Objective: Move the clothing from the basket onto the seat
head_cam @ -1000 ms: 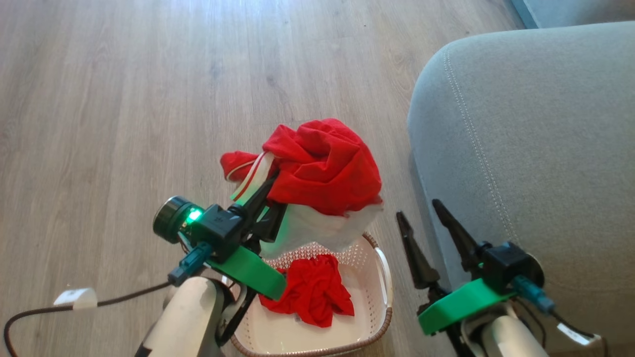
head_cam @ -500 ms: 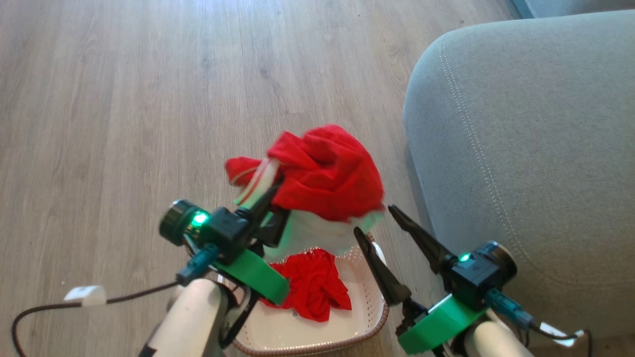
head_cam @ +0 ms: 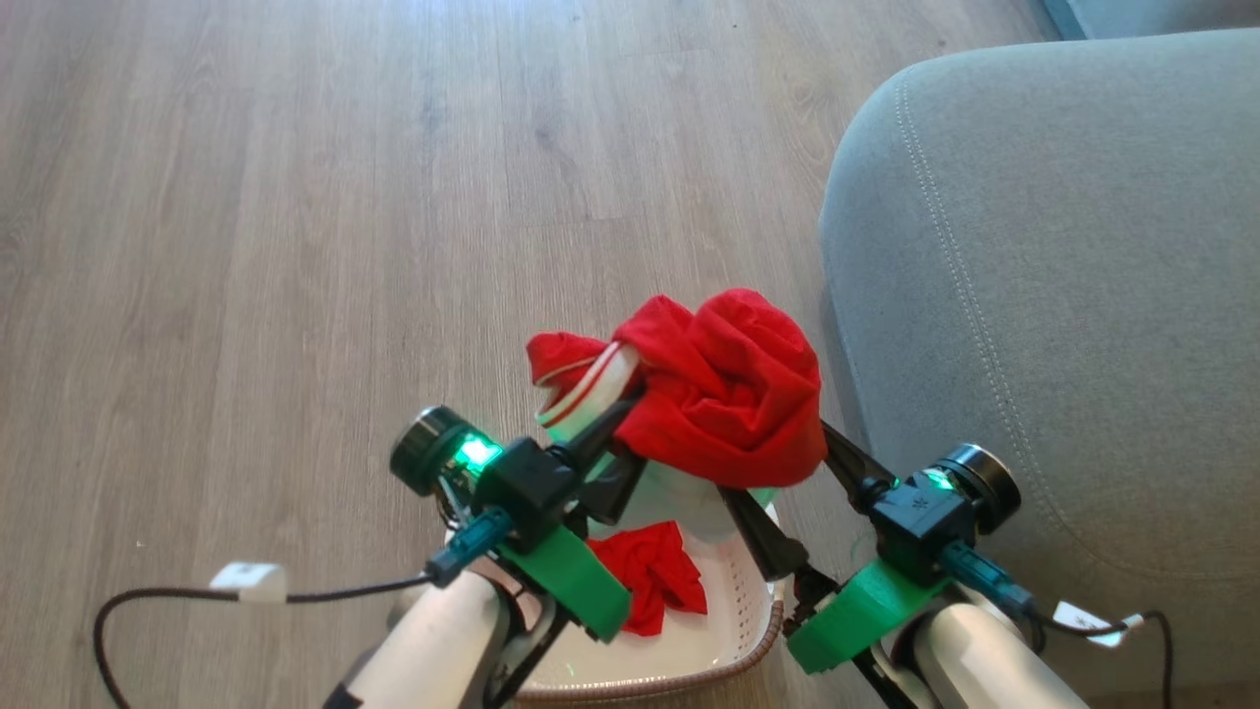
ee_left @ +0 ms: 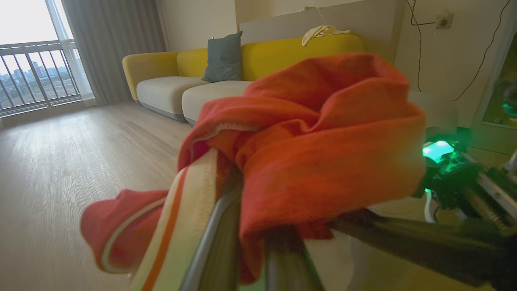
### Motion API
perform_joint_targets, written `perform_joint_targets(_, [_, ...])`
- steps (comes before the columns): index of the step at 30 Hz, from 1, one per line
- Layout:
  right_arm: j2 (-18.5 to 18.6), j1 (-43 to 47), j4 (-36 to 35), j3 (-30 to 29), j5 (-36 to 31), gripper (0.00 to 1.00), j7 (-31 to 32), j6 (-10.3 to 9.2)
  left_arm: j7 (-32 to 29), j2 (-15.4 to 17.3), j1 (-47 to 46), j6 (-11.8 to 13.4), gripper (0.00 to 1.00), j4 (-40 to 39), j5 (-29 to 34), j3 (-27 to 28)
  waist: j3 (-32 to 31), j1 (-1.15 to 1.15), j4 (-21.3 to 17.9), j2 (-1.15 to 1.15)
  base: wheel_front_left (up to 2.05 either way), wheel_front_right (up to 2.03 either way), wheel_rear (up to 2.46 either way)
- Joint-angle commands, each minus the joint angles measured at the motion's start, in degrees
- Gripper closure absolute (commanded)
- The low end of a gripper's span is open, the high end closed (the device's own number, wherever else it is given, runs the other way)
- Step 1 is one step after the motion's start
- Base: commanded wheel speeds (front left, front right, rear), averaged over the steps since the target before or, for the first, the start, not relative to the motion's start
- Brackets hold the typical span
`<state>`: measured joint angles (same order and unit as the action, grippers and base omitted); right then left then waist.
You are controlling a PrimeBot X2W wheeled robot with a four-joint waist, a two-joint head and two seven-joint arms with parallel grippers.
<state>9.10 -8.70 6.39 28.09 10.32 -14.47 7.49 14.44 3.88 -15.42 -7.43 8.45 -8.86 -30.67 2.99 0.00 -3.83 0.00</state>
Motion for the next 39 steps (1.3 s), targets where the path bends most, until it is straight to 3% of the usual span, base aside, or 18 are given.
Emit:
perform_joint_targets(1, [-0.08,-2.8,-1.26,1.49,0.08,0.0,-0.52,0.0,0.56,0.29,-2.98,-0.05,1.0,-1.48,-0.48,0.69,0.08,0.0,0.22,0.0,0.0,0.0,0.0])
perform_joint_targets(12, [-2.25,-4.56,1.17,1.77,0.31,0.0,-0.52,0.0,0.56,0.85,-3.4,-0.05,1.0,0.96,-2.19,-4.82,-0.56,0.0,1.23,0.0,0.0,0.0,0.0])
perform_joint_targets(13, [-2.66,-4.28,1.63,1.47,1.15,0.07,-0.52,0.0,0.56,0.86,-3.35,-0.05,1.0,1.05,-2.31,-5.08,-0.7,0.0,1.36,0.0,0.0,0.0,0.0])
perform_joint_targets(14, [-2.96,-4.15,2.03,1.19,1.89,0.8,-0.52,0.0,0.56,0.86,-3.31,-0.05,1.0,1.12,-2.41,-5.31,-0.84,0.0,1.5,0.0,0.0,0.0,0.0])
perform_joint_targets(15, [-3.19,-4.09,2.31,0.79,2.24,1.0,-0.52,0.0,0.56,0.86,-3.25,-0.05,1.0,1.19,-2.51,-5.5,-0.97,0.0,1.62,0.0,0.0,0.0,0.0])
perform_joint_targets(27, [-4.28,-3.58,2.03,-0.34,2.23,1.0,-0.52,0.0,0.56,0.84,-2.69,-0.05,1.0,1.18,-2.79,-5.57,-1.33,0.0,1.95,0.0,0.0,0.0,0.0])
perform_joint_targets(28, [-4.36,-3.49,1.92,-0.57,2.29,1.0,-0.52,0.0,0.56,0.8,-2.6,-0.05,0.89,0.98,-2.71,-5.32,-1.34,0.0,1.95,0.0,0.0,0.0,0.0])
perform_joint_targets(30, [-4.49,-3.35,1.69,-1.07,2.41,1.0,-0.52,0.0,0.56,0.67,-2.41,-0.05,0.5,0.37,-2.27,-4.72,-1.31,0.0,1.95,0.0,0.0,0.0,0.0])
perform_joint_targets(31, [-4.55,-3.31,1.6,-1.32,2.45,1.0,-0.52,0.0,0.56,0.63,-2.15,-0.05,0.16,0.73,-2.54,-4.93,-1.28,0.0,1.93,0.0,0.0,0.0,0.0])
perform_joint_targets(32, [-4.58,-3.26,1.5,-1.66,2.45,1.0,-0.52,0.0,0.56,0.59,-2.23,-0.05,0.0,0.85,-2.37,-4.75,-1.25,0.0,1.96,0.0,0.0,0.0,0.0])
perform_joint_targets(39, [-5.01,-1.99,0.62,-6.94,1.76,1.0,-0.52,0.0,0.56,0.38,-1.46,-0.05,0.0,1.35,-1.83,-2.48,-1.46,0.0,2.01,0.0,0.0,0.0,0.0])
